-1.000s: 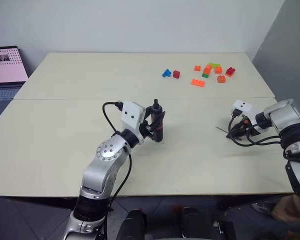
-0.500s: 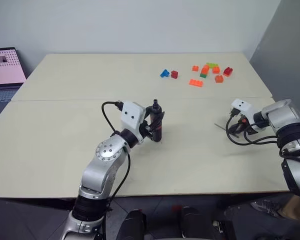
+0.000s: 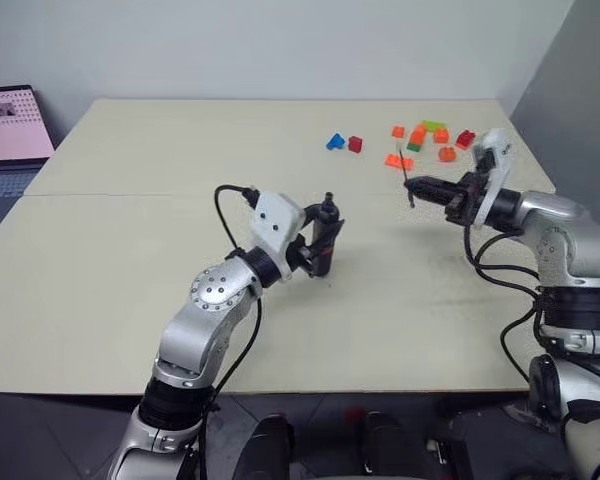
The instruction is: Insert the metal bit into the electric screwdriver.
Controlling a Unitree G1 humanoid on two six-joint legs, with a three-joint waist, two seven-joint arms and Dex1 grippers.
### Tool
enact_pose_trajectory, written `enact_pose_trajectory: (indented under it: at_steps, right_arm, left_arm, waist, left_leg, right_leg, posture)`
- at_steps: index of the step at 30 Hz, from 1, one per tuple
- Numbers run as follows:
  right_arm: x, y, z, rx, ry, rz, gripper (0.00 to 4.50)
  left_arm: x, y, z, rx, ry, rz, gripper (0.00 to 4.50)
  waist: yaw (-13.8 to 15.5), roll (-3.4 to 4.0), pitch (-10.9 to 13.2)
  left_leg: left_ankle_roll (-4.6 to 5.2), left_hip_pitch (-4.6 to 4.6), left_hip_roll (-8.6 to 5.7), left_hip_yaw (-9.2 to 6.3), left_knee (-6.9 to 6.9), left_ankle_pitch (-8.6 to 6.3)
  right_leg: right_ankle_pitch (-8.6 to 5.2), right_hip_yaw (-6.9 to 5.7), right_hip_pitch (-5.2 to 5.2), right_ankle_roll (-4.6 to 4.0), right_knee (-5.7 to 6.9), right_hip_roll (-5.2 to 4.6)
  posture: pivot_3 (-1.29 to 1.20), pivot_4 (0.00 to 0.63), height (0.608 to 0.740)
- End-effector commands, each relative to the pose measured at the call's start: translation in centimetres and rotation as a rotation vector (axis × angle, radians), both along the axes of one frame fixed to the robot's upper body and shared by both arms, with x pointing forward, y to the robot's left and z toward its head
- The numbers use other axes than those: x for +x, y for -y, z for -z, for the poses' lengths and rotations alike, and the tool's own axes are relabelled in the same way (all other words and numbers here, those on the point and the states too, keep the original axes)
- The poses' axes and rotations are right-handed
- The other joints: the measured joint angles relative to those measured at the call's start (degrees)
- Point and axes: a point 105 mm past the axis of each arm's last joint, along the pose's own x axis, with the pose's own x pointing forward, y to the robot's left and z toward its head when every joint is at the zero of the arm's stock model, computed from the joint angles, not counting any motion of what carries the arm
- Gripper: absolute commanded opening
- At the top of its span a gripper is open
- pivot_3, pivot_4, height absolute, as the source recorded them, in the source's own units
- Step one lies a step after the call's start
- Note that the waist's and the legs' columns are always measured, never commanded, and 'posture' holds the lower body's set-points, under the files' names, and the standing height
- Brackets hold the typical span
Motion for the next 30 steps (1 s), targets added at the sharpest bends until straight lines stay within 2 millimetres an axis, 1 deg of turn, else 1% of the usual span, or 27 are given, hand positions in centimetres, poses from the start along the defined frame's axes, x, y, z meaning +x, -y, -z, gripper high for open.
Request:
enact_pose_trajectory:
  at_steps: [1, 3, 5, 9, 13, 22, 25, 30]
  right_arm:
    - [-2.4, -1.0, -3.8, 0.11, 0.147, -0.059, 0.0]
    - [-3.3, -1.8, -4.7, 0.171, 0.178, -0.096, 0.0]
    - [-4.0, -2.6, -5.0, 0.204, 0.195, -0.124, 0.0]
    - [-4.7, -3.7, -5.2, 0.232, 0.206, -0.149, 0.0]
    - [-5.4, -5.1, -5.7, 0.264, 0.245, -0.166, 0.0]
    - [-5.8, -7.6, -5.0, 0.247, 0.31, -0.189, 0.0]
    - [-5.9, -8.6, -4.4, 0.248, 0.31, -0.215, 0.0]
    - [-5.8, -9.5, -3.5, 0.247, 0.301, -0.239, 0.0]
  left_arm:
    - [-1.0, 0.5, -2.8, -0.054, 0.068, 0.104, 1.66]
    - [-1.0, 0.4, -2.9, -0.046, 0.08, 0.138, 1.66]
    - [-0.9, 0.4, -2.7, -0.026, 0.078, 0.158, 1.66]
    - [-0.6, 0.4, -2.1, -0.01, 0.046, 0.173, 1.66]
    - [-0.3, 0.3, -1.0, -0.018, -0.006, 0.164, 1.66]
    - [0.3, -0.3, 0.0, -0.018, -0.031, 0.139, 1.66]
    - [0.6, -0.6, 0.2, -0.012, -0.033, 0.131, 1.66]
    - [0.5, -1.1, 0.6, 0.003, -0.026, 0.12, 1.66]
  waist:
    - [0.02, 0.0, 0.0]
    - [0.01, 0.0, 0.0]
    - [-0.01, 0.0, 0.0]
    - [-0.06, 0.01, 0.01]
    - [-0.13, 0.02, 0.01]
    - [-0.14, 0.02, 0.01]
    - [-0.15, 0.02, 0.01]
    - [-0.18, 0.02, 0.01]
  left_leg:
    - [0.0, 0.0, 0.0, 0.0, -0.01, 0.0]
    - [0.01, 0.0, -0.01, 0.02, -0.02, 0.0]
    - [0.01, 0.01, -0.03, 0.03, -0.04, -0.01]
    - [0.02, 0.04, -0.04, 0.03, -0.05, -0.01]
    - [0.02, 0.05, -0.03, 0.01, -0.05, -0.01]
    - [0.02, 0.06, -0.01, 0.0, -0.08, -0.01]
    - [0.02, 0.07, -0.01, -0.01, -0.08, -0.01]
    - [0.02, 0.08, -0.01, -0.03, -0.08, 0.0]
  right_leg:
    - [0.0, -0.01, 0.0, 0.0, -0.01, -0.05]
    - [0.0, 0.01, 0.01, 0.0, -0.04, -0.06]
    - [0.0, 0.0, 0.01, 0.0, -0.04, -0.05]
    - [0.0, -0.01, 0.0, 0.0, -0.01, 0.03]
    - [0.0, -0.01, -0.01, 0.0, 0.01, 0.06]
    - [0.0, 0.01, -0.04, 0.0, 0.02, 0.11]
    - [0.0, 0.0, -0.04, 0.0, 0.02, 0.11]
    - [0.0, 0.02, -0.04, -0.01, 0.02, 0.12]
  posture:
    - [0.0, 0.15, 0.74]
    - [0.0, 0.15, 0.74]
    - [0.0, 0.15, 0.74]
    - [0.0, 0.15, 0.74]
    - [0.0, 0.15, 0.74]
    - [0.0, 0.15, 0.74]
    - [0.0, 0.15, 0.74]
    - [0.0, 0.15, 0.74]
